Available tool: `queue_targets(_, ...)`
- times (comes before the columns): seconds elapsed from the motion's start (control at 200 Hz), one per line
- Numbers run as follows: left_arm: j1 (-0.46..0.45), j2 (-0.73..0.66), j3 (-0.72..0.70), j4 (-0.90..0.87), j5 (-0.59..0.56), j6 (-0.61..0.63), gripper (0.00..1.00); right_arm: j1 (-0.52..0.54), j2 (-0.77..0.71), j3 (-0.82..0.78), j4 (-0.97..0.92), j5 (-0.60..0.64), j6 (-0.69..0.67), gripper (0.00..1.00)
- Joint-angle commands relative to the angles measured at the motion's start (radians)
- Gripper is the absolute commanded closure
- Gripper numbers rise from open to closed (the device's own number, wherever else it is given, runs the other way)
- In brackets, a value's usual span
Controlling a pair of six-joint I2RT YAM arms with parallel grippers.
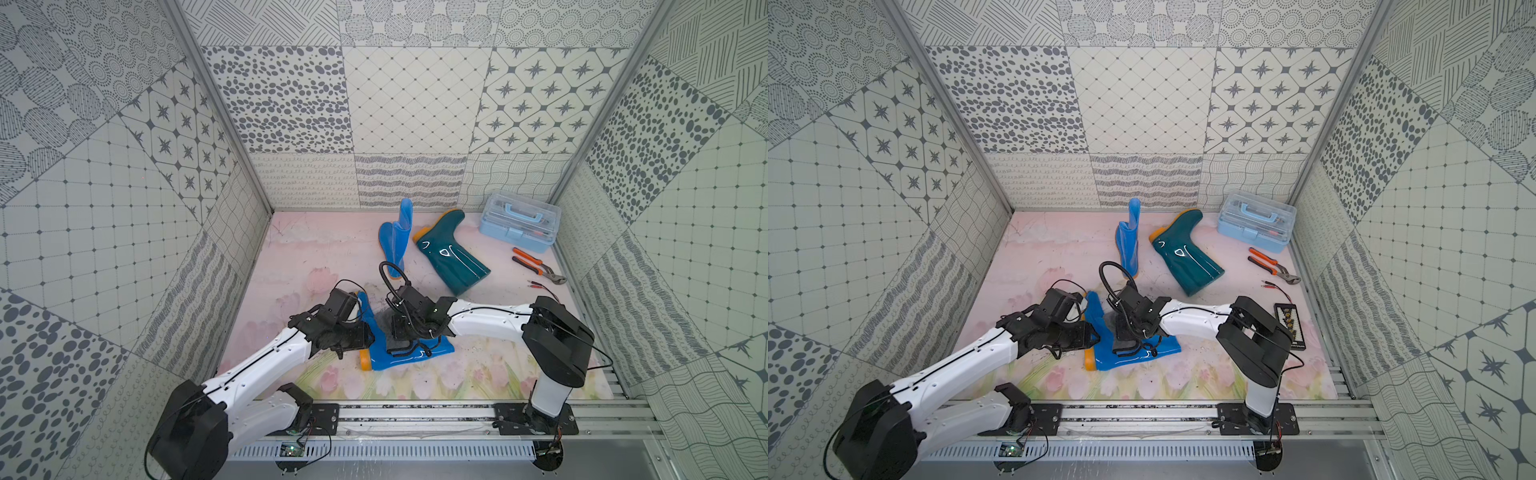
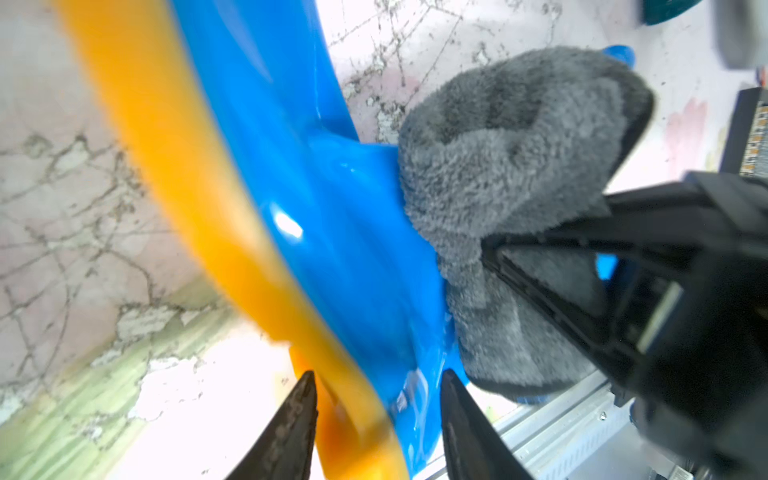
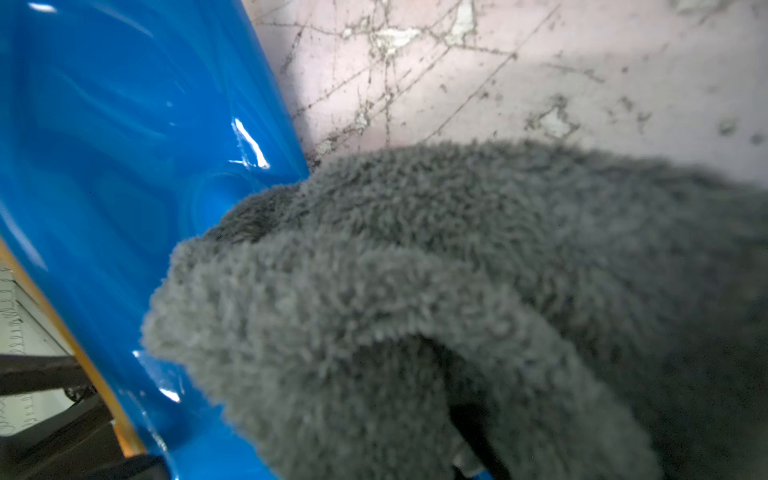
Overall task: Wipe the rubber boots with a cloth
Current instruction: Wipe the dirt off the rubber boot.
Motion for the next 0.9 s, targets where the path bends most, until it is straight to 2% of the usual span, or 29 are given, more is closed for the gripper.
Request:
queue_targets(0.0, -0.004, -0.038, -0.083, 0.087, 0.05, -0.097, 0.5, -0.021, -0.001, -0.124, -0.001, -0.009, 0.036, 1.0)
queue_targets(0.11, -0.013, 0.049, -0.1, 0.138, 0.057, -0.112, 0.42, -0.023, -0.013, -0.143, -0.167, 0.068, -0.003, 1.0)
queue_targets(0.2, -0.031, 0.119, -0.076, 0.127, 0.033, -0.089, 0.4, -0.022, -0.028, -0.141, -0.289, 0.143, -0.021, 1.0)
queue_targets(0.295, -0.035, 0.176, -0.06, 0.147, 0.042, -0.073, 0.4, -0.015, -0.044, -0.119, -0.284, 0.138, -0.058, 1.0)
queue_targets(0.33, -0.035, 0.191, -0.058, 0.167, 0.053, -0.069, 0.43, -0.006, -0.039, -0.094, -0.264, 0.119, -0.071, 0.95)
queue_targets(0.385, -0.036, 0.216, -0.053, 0.188, 0.067, -0.066, 0.53, 0.019, -0.015, -0.038, -0.236, 0.088, -0.095, 0.87)
queue_targets(0.47, -0.038, 0.237, -0.038, 0.201, 0.081, -0.059, 0.83, 0.065, 0.056, 0.063, -0.171, 0.008, -0.131, 0.64)
queue_targets(0.525, -0.038, 0.232, -0.029, 0.194, 0.076, -0.055, 1.0, 0.089, 0.115, 0.131, -0.143, -0.037, -0.148, 0.6)
queue_targets(0.555, -0.038, 0.224, -0.024, 0.183, 0.067, -0.055, 1.0, 0.101, 0.152, 0.17, -0.142, -0.048, -0.161, 0.62)
queue_targets(0.585, -0.038, 0.215, -0.019, 0.167, 0.055, -0.053, 1.0, 0.11, 0.183, 0.204, -0.149, -0.051, -0.171, 0.69)
queue_targets(0.64, -0.038, 0.195, -0.015, 0.144, 0.044, -0.047, 1.0, 0.114, 0.235, 0.244, -0.17, -0.05, -0.175, 0.92)
queue_targets(0.67, -0.038, 0.186, -0.016, 0.133, 0.044, -0.043, 1.0, 0.113, 0.253, 0.255, -0.182, -0.051, -0.171, 1.0)
queue_targets(0.79, -0.039, 0.165, -0.024, 0.099, 0.051, -0.037, 1.0, 0.089, 0.282, 0.237, -0.326, 0.035, -0.148, 1.0)
queue_targets(0.895, -0.039, 0.156, -0.032, 0.075, 0.038, -0.035, 1.0, 0.019, 0.205, 0.064, -0.381, 0.099, -0.115, 1.0)
